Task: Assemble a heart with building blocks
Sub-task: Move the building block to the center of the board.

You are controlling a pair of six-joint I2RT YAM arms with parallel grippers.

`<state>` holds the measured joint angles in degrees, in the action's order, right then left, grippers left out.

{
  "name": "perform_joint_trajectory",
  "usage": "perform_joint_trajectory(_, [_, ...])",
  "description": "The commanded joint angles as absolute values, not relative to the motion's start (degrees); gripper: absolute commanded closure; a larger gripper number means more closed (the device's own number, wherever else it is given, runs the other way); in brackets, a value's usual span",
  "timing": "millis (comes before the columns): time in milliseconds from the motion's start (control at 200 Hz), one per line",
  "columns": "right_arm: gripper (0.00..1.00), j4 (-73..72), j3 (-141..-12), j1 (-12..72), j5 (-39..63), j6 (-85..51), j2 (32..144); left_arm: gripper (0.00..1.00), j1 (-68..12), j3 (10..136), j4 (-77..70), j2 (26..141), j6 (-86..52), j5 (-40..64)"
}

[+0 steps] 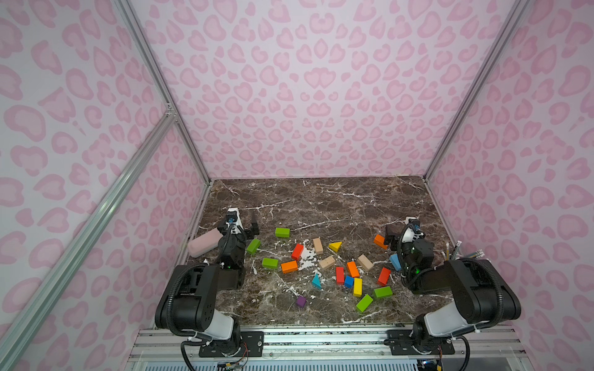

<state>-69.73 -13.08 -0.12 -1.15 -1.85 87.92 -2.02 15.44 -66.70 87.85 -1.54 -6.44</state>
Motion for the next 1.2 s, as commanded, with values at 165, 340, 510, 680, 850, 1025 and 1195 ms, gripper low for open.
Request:
perform_joint_trajectory(165, [0.01,-71.58,-13.32,-0.29,-0.70,-1.44,87.89,0.03,-1.97,15.39,-67.67,87.62,-0.99,-6.00])
perform_joint_trajectory(340, [0.01,-62.02,-16.55,-0.34,-1.63,-1.87,82.79,0.03,-2.01,20.27,-57.05,85.03,-0.87,-5.81])
perform_joint_trajectory(510, [0.01,-50.71,-19.95,0.63,-2.50,-2.12,75.79,0.03,-3.90,27.49,-41.88,81.86,-0.60,-7.92])
perform_joint_trajectory(680, [0.01,-37.87,-24.63,4.64,-7.66,-5.53,68.87,0.03,-7.29,29.61,-33.92,74.75,-4.76,-11.05])
perform_joint_trajectory(850, [0.01,-25.95,-28.97,9.58,-10.87,-8.69,64.69,0.03,-10.73,35.05,-20.01,68.87,-9.09,-11.36])
perform_joint_trajectory(1025, [0.01,-15.28,-32.60,13.44,-12.30,-13.48,61.22,0.03,-11.83,41.54,-4.51,64.86,-16.76,-10.03])
perform_joint_trajectory(1195, [0.01,-9.77,-33.52,13.95,-8.68,-15.95,57.23,0.03,-11.89,44.65,4.58,62.73,-19.44,-8.24])
